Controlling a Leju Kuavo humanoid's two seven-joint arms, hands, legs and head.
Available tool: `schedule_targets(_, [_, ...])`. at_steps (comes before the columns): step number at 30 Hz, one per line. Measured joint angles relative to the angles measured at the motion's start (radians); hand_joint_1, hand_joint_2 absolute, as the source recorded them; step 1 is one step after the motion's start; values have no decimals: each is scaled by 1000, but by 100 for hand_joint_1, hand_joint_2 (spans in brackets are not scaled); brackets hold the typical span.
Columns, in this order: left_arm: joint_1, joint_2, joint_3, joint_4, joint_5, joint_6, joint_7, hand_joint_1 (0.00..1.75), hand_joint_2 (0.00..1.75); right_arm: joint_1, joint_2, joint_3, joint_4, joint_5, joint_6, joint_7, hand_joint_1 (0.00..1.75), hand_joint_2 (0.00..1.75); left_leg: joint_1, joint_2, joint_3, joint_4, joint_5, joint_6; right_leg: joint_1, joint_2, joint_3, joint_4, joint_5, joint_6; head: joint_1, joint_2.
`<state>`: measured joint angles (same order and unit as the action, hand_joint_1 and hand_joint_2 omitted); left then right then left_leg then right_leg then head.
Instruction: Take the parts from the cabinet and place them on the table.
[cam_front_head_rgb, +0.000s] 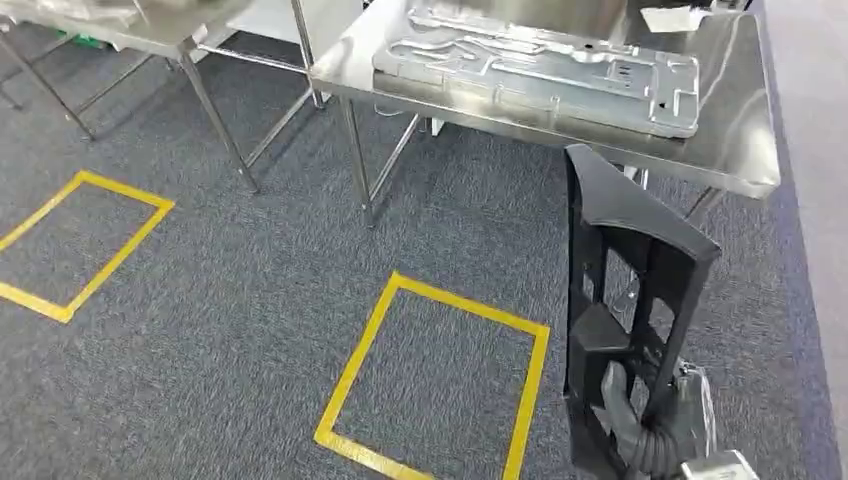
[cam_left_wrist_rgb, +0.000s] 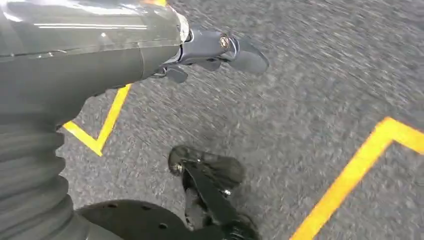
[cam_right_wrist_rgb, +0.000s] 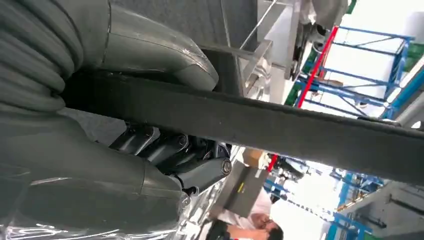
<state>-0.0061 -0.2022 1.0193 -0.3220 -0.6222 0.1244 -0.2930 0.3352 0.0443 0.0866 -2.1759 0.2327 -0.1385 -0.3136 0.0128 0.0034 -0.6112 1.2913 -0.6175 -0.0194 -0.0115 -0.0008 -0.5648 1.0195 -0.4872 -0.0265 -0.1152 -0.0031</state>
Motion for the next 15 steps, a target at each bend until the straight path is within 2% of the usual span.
schedule_targets(1, [1, 0, 1, 1, 0, 0, 0, 0, 175, 0, 3, 0, 0, 5, 6, 4, 175, 175, 0, 0, -41, 42, -42, -1, 2, 2, 11, 0, -10, -2, 0, 0])
schedule_targets(2, [2, 0, 2, 1, 0, 0, 0, 0, 175, -1, 7, 0, 0, 6, 9, 7, 175, 175, -1, 0, -64, 46, -58, 0, 4, 5, 25, 0, -20, -2, 0, 0])
schedule_targets(3, [2, 1, 3, 2, 0, 0, 0, 0, 175, -3, 10, 0, 0, 8, 12, 8, 175, 175, -1, 0, -71, 18, -52, 4, 6, 8, 39, 0, -31, -2, 0, 0])
schedule_targets(4, [2, 2, 5, 2, 0, 0, 0, 0, 175, -7, 12, 0, 0, 10, 14, 9, 175, 175, -4, 0, -65, -43, -14, 14, 9, 8, 58, 0, -44, -2, 0, 0])
schedule_targets(5, [2, 3, 6, 2, 1, 0, 0, 0, 175, -10, 14, 0, 0, 12, 17, 10, 175, 175, -9, 0, -54, -113, 50, 23, 12, 8, 75, -1, -56, -2, 0, 0])
schedule_targets(6, [3, 5, 8, 2, 2, 0, -2, 0, 175, -14, 17, 0, 0, 14, 20, 10, 175, 175, -16, 1, -46, -190, 148, 41, 10, 8, 83, -4, -69, -1, 0, 0])
schedule_targets(7, [4, 9, 12, 2, 2, 1, -3, 0, 175, -21, 19, 0, 3, 14, 22, 10, 175, 175, -27, -3, -54, -227, 187, 43, 18, 9, 94, 4, -79, 5, 0, 0])
schedule_targets(8, [3, 9, 15, 5, 3, 1, -3, 0, 175, -25, 20, 0, 6, 16, 26, 13, 175, 175, -25, -10, -48, -221, 156, 44, 18, 16, 96, 1, -91, 13, 1, 0])
schedule_targets(9, [3, 9, 16, 5, 3, 1, -3, 0, 175, -28, 22, 0, 6, 16, 29, 14, 175, 175, -26, -9, -39, -226, 168, 46, 17, 15, 105, -8, -99, 17, 0, 0])
schedule_targets(10, [3, 10, 17, 6, 3, 2, -4, 0, 175, -28, 22, 0, 6, 16, 31, 14, 175, 175, -22, -11, -34, -237, 167, 52, 18, 15, 112, 9, -84, 23, 0, 0])
schedule_targets(11, [0, 9, 18, 7, 3, 2, -4, 0, 175, -32, 23, -1, 6, 16, 31, 15, 175, 175, -19, -13, -10, -245, 167, 56, 20, 16, 119, 15, -81, 28, 0, 0])
schedule_targets(12, [-1, 9, 19, 8, 4, 2, -4, 0, 175, -38, 23, -1, 7, 16, 34, 17, 175, 175, -16, -12, 7, -255, 162, 61, 15, 13, 108, 47, -79, 31, 1, 0])
schedule_targets(13, [-1, 9, 22, 8, 4, 2, -5, 0, 175, -43, 23, -1, 8, 14, 35, 16, 175, 175, -14, -11, 21, -260, 155, 66, 15, 10, 80, 98, -83, 37, 0, 0])
schedule_targets(15, [-7, 10, 24, 9, 4, 2, -5, 0, 175, -49, 23, -1, 13, 14, 36, 17, 175, 175, -13, -12, 40, -262, 137, 69, 8, 9, -18, 226, -139, 48, 0, 0])
